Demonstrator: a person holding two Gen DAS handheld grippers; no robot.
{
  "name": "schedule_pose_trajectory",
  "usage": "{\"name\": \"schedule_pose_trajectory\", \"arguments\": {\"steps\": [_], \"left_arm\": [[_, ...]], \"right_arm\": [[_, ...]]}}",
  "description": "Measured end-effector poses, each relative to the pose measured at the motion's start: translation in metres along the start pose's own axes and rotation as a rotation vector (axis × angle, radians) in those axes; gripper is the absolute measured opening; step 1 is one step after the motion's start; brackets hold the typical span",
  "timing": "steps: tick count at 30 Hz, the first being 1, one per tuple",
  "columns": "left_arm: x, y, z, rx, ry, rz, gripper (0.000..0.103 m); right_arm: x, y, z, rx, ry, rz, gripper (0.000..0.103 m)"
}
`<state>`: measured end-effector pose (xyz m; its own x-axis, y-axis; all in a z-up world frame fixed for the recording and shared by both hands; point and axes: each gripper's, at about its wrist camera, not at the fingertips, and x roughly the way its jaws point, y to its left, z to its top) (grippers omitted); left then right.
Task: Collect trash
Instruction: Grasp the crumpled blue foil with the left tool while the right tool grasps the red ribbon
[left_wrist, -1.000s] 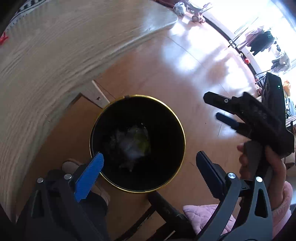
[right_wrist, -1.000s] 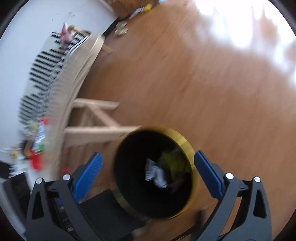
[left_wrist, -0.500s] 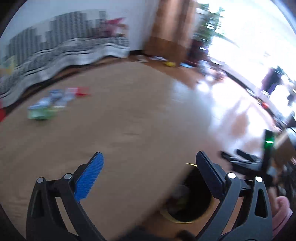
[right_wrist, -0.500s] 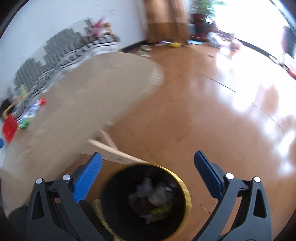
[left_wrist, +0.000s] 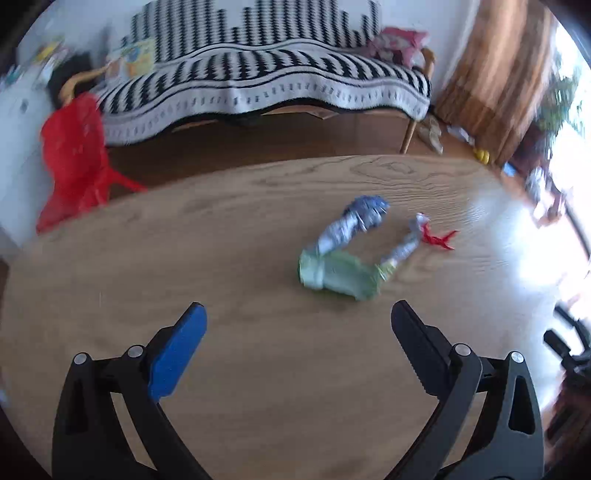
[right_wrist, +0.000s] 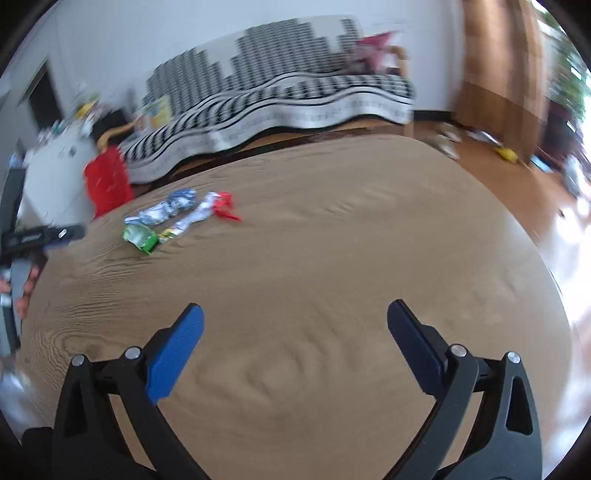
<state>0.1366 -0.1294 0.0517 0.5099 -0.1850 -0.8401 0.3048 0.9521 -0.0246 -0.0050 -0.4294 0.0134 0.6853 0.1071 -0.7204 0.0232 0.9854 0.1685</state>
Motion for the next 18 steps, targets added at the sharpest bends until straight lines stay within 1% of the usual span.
{"name": "schedule_pose_trajectory", "arguments": {"steps": [1,2,3,4,6,9,10,12,13,14,15,17,18], "left_arm": [[0.015,-0.003,0.011,0.046,0.027,0.003,0.097],[0.029,-0.007,0.021,0.083,0.053,0.033,0.097],[0.042,-0.013,0.028,0.123,0.068,0.061,0.097],[0.053,-0.015,0.034,0.162,0.077,0.068,0.097],[0.076,-0.029,0.047,0.255,0.098,0.064,0.097],[0.107,-0.041,0.056,0.333,0.15,0.042,0.097],[0.112,-0.043,0.057,0.348,0.157,0.041,0.097],[0.125,-0.049,0.057,0.409,0.168,0.053,0.097],[0.128,-0.05,0.059,0.419,0.15,0.041,0.098],[0.129,-0.049,0.06,0.428,0.14,0.033,0.098],[0.131,-0.048,0.062,0.424,0.137,0.018,0.098],[0.138,-0.04,0.066,0.39,0.16,-0.036,0.098],[0.142,-0.033,0.067,0.353,0.175,-0.079,0.098]], "right_arm": [[0.021,0.009,0.015,-0.055,0.023,0.011,0.096],[0.036,0.017,0.025,-0.083,0.039,0.018,0.096],[0.051,0.023,0.034,-0.116,0.058,0.023,0.096],[0.07,0.031,0.046,-0.16,0.079,0.029,0.096],[0.099,0.043,0.061,-0.222,0.1,0.031,0.096],[0.131,0.057,0.074,-0.31,0.123,0.022,0.096],[0.143,0.063,0.078,-0.346,0.136,0.014,0.096],[0.162,0.068,0.08,-0.386,0.164,0.01,0.096],[0.169,0.067,0.084,-0.369,0.155,0.053,0.096],[0.174,0.065,0.087,-0.35,0.159,0.079,0.096],[0.178,0.064,0.089,-0.354,0.151,0.083,0.098],[0.183,0.063,0.092,-0.377,0.154,0.106,0.098],[0.185,0.063,0.094,-0.384,0.155,0.113,0.098]]}}
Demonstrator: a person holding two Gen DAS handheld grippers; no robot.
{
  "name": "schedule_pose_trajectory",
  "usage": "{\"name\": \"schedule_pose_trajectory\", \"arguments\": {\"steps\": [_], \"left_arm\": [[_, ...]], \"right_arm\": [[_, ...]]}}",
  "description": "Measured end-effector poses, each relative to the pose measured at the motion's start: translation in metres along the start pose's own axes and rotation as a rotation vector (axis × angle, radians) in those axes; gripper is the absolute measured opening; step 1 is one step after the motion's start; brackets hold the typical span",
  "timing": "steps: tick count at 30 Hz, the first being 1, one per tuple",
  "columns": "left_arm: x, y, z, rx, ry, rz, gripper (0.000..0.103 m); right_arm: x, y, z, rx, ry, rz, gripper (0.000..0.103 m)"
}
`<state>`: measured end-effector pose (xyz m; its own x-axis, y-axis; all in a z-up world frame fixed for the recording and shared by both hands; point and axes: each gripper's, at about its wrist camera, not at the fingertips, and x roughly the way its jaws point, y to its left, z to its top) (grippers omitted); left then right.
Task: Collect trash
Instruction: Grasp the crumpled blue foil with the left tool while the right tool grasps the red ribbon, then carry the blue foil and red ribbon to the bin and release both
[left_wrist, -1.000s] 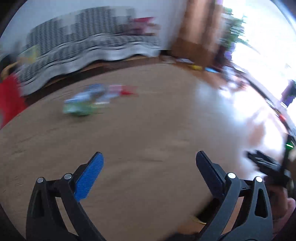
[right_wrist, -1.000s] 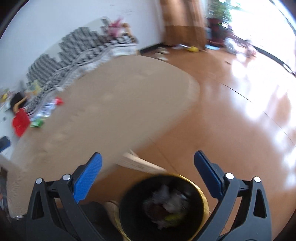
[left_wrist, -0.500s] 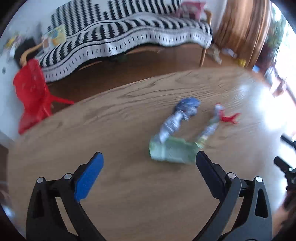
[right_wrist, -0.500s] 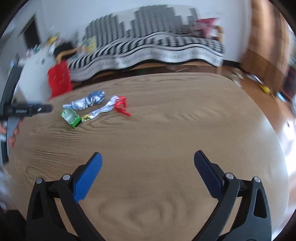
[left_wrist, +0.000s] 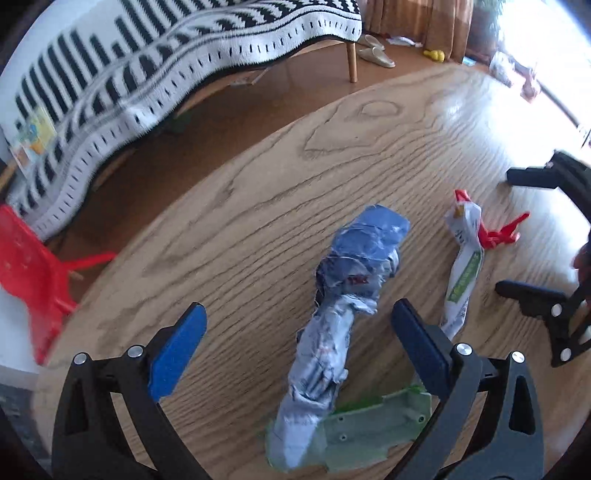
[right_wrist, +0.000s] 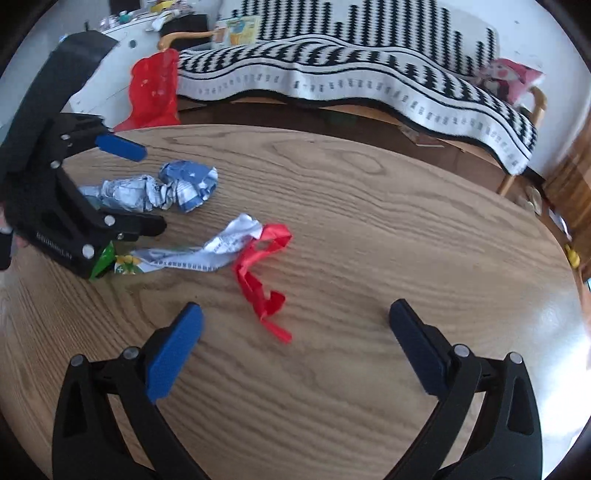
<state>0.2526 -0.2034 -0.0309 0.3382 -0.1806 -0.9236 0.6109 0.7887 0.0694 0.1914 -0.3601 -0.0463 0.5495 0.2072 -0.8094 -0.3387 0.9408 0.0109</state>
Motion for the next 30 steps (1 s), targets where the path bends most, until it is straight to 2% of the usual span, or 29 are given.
{"name": "schedule_pose_trajectory", "arguments": {"steps": [1,4,5,6,7,8,9,15,22,26,30], "left_arm": [[0.004,0.008,-0.001,-0.045,0.003,-0.045,0.098],[0.005,0.014,-0.003,-0.064,-0.019,-0.02,0.098],[0.005,0.014,-0.002,-0.067,-0.019,-0.02,0.091],[0.001,0.013,-0.003,-0.084,-0.047,-0.008,0.079],[-0.005,0.013,-0.004,-0.09,-0.071,0.006,0.027],[-0.007,0.01,-0.004,-0.091,-0.061,0.027,0.02],[-0.009,0.007,-0.006,-0.09,-0.056,0.024,0.02],[-0.032,-0.009,-0.022,-0.082,-0.064,0.028,0.02],[-0.093,-0.03,-0.047,-0.081,-0.109,0.029,0.02],[-0.134,-0.068,-0.067,-0.061,-0.151,-0.016,0.02],[-0.168,-0.13,-0.092,0.003,-0.211,-0.066,0.02]], "right_arm": [[0.001,-0.002,0.001,0.0,0.0,0.002,0.098],[0.004,-0.002,0.004,0.013,-0.001,-0.009,0.098],[0.004,0.0,0.004,0.012,-0.005,-0.006,0.097],[0.002,0.003,0.003,0.006,-0.016,-0.002,0.088],[-0.004,0.008,0.002,-0.006,-0.04,0.012,0.057],[-0.009,0.012,0.0,-0.011,-0.043,0.018,0.037],[-0.009,0.015,0.001,-0.002,-0.032,0.033,0.011],[-0.021,0.028,-0.008,0.042,-0.001,0.058,0.01],[-0.09,0.027,-0.034,0.122,-0.057,0.055,0.01],[-0.142,0.029,-0.061,0.158,-0.102,0.044,0.01],[-0.199,0.033,-0.1,0.173,-0.139,0.01,0.01]]}}
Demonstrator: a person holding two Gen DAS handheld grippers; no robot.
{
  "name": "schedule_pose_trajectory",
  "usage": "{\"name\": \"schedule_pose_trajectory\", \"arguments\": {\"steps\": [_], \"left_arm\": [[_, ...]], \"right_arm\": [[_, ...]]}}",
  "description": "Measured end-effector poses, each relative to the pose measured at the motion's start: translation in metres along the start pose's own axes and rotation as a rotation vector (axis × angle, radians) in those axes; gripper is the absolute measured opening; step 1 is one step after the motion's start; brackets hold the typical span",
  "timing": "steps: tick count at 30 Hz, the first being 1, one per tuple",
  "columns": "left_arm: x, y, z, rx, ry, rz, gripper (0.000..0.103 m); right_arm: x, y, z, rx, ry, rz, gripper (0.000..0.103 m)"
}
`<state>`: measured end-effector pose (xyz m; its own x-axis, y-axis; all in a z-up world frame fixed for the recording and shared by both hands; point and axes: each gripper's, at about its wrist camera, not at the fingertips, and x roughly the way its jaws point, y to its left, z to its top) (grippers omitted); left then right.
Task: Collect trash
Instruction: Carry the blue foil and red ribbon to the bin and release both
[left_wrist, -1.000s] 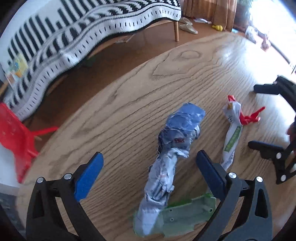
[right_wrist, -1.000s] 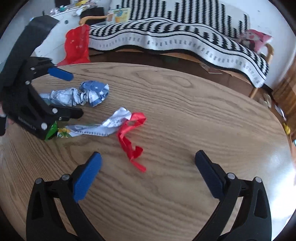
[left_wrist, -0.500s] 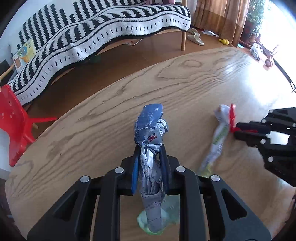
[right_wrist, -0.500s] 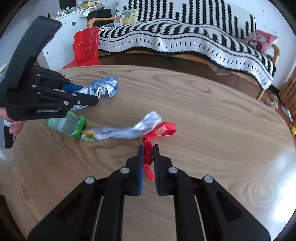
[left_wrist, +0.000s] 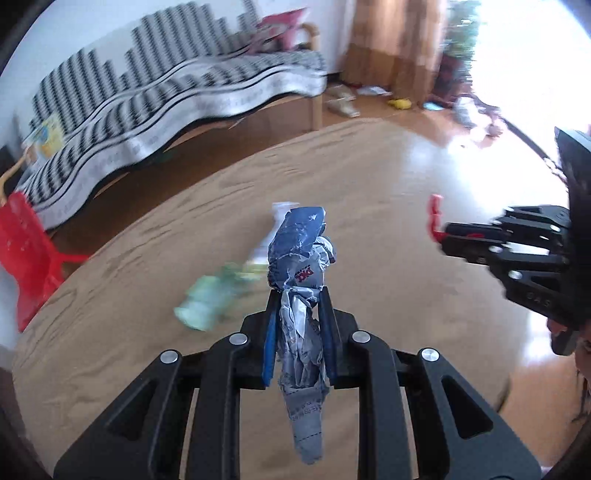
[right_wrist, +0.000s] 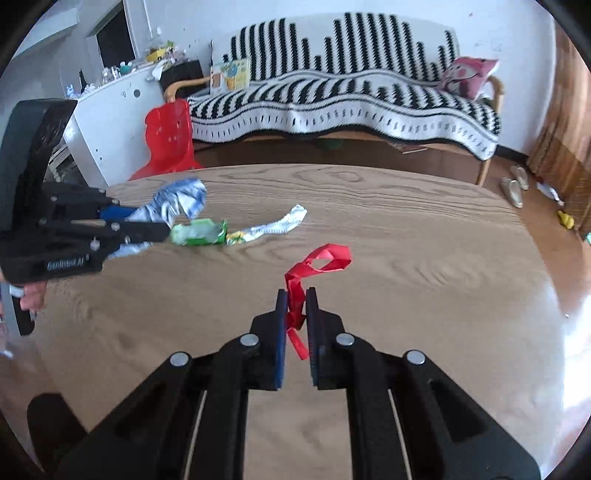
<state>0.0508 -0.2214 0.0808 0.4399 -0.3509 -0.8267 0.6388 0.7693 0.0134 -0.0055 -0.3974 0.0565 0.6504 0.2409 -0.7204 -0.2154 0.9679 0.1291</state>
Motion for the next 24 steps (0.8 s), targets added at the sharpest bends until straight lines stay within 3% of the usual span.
{"name": "schedule_pose_trajectory", "arguments": {"steps": [3,7,11,14,18,21,23,24], "left_arm": [[-0.026,-0.066,-0.017,0.066,-0.043,-0.068,0.02],[-0.047,-0.14,-0.044,0.115,-0.083,-0.167,0.02],[-0.04,-0.216,-0.084,0.137,-0.018,-0.332,0.02],[-0.022,-0.26,-0.113,0.145,0.044,-0.405,0.02],[0.016,-0.294,-0.148,0.113,0.125,-0.458,0.02],[0.048,-0.304,-0.175,0.112,0.154,-0.422,0.02],[0.073,-0.309,-0.194,0.14,0.233,-0.39,0.02],[0.077,-0.31,-0.196,0.13,0.257,-0.419,0.02]], "right_arm": [[-0.051,-0.011,-0.032,0.054,-0.03,-0.031,0.01],[-0.124,-0.037,-0.101,0.181,-0.073,-0.089,0.01],[-0.174,-0.062,-0.168,0.338,-0.1,-0.094,0.01],[-0.197,-0.073,-0.229,0.443,-0.1,-0.105,0.01],[-0.182,-0.088,-0.306,0.618,-0.068,-0.076,0.01],[-0.137,-0.109,-0.373,0.833,0.022,-0.003,0.01],[-0.118,-0.113,-0.4,0.901,0.062,0.027,0.01],[-0.114,-0.115,-0.406,0.916,0.068,0.03,0.01]]}}
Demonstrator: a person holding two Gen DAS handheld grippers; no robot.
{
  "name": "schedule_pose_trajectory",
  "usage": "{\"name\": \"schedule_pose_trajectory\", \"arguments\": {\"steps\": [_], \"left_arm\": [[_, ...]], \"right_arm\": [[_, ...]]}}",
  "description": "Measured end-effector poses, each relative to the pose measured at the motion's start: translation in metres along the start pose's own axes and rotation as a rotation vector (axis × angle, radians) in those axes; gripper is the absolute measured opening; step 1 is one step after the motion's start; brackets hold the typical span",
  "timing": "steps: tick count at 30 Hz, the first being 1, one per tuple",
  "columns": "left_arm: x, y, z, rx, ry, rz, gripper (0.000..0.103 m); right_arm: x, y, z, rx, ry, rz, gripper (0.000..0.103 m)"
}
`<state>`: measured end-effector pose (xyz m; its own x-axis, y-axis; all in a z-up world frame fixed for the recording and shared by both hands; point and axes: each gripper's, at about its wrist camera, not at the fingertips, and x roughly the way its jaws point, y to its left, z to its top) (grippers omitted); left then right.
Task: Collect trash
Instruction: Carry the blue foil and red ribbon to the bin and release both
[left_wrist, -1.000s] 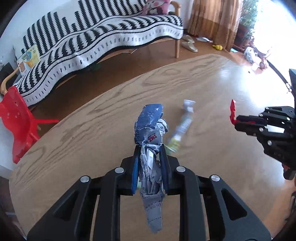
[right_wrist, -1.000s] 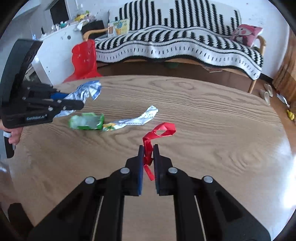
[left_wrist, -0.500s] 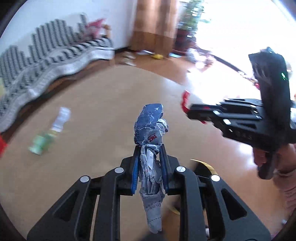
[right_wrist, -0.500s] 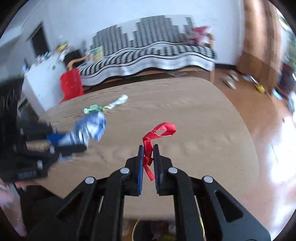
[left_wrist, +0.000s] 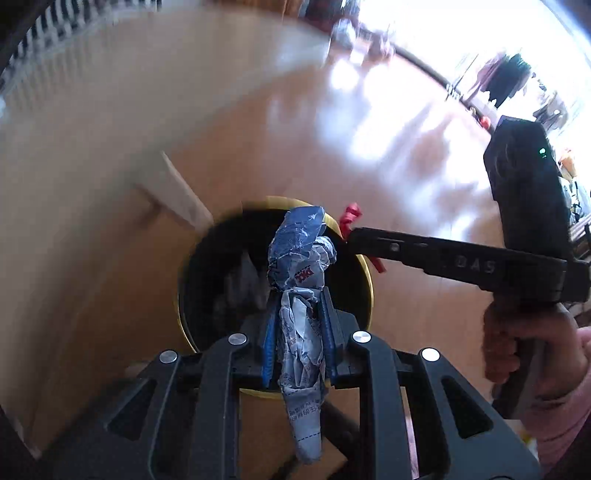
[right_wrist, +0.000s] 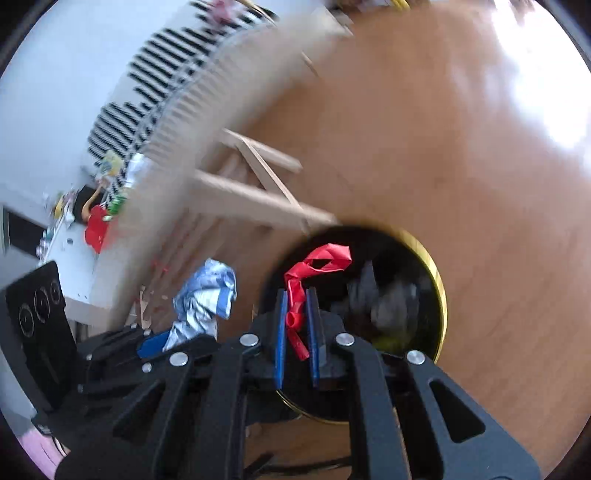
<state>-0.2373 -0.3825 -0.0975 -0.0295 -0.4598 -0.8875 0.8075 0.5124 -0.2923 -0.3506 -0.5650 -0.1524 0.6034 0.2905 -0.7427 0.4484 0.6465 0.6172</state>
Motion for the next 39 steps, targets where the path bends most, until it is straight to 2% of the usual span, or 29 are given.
{"name": "schedule_pose_trajectory", "arguments": {"steps": [1,3,5,7,12,24,25,26,27,28,29,30,33,35,36,39], "left_arm": [[0.002,-0.002,0.001,0.012,0.006,-0.01,0.02],[0.01,-0.003,0.0,0.05,0.036,0.018,0.02],[0.019,-0.003,0.0,0.018,0.073,-0.002,0.02],[0.025,-0.005,0.0,0.028,0.089,0.001,0.02],[0.025,-0.007,0.007,0.059,0.093,0.004,0.02],[0.027,0.001,0.008,0.017,0.093,-0.025,0.02],[0.026,0.001,0.009,0.015,0.08,-0.006,0.022],[0.024,0.0,0.01,0.01,0.07,0.015,0.038],[0.024,0.001,0.011,-0.004,0.062,0.041,0.055],[0.022,0.002,0.011,-0.017,0.048,0.063,0.094],[0.017,0.003,0.01,-0.038,0.003,0.086,0.097],[0.013,0.003,0.01,-0.05,-0.029,0.086,0.097],[0.012,-0.001,0.011,-0.025,-0.033,0.063,0.097],[0.011,-0.006,0.012,-0.005,-0.047,0.078,0.097],[0.007,-0.01,0.013,0.016,-0.068,0.095,0.097],[-0.006,-0.023,0.015,0.119,-0.134,0.184,0.097]], "right_arm": [[0.005,-0.006,-0.003,0.019,0.006,0.003,0.01],[0.01,-0.014,-0.005,0.043,0.014,0.01,0.01],[0.014,-0.017,-0.003,0.052,0.02,0.01,0.01],[0.015,-0.015,0.0,0.051,0.018,0.008,0.01],[0.012,-0.014,0.008,0.057,0.009,-0.012,0.01],[0.021,-0.007,0.015,0.059,0.015,-0.015,0.01],[0.021,-0.006,0.016,0.053,0.02,-0.018,0.01],[0.021,-0.006,0.017,0.047,0.03,-0.015,0.011],[0.02,-0.007,0.019,0.053,0.042,-0.022,0.014],[0.019,-0.01,0.02,0.071,0.051,-0.036,0.048],[0.015,-0.013,0.022,0.098,0.045,-0.062,0.075],[0.01,-0.015,0.022,0.109,0.016,-0.067,0.097],[-0.013,-0.021,0.028,0.139,-0.089,-0.142,0.096],[-0.031,-0.022,0.031,0.153,-0.201,-0.275,0.096],[-0.038,-0.021,0.032,0.15,-0.255,-0.354,0.096],[-0.048,-0.011,0.031,0.101,-0.328,-0.467,0.096]]}}
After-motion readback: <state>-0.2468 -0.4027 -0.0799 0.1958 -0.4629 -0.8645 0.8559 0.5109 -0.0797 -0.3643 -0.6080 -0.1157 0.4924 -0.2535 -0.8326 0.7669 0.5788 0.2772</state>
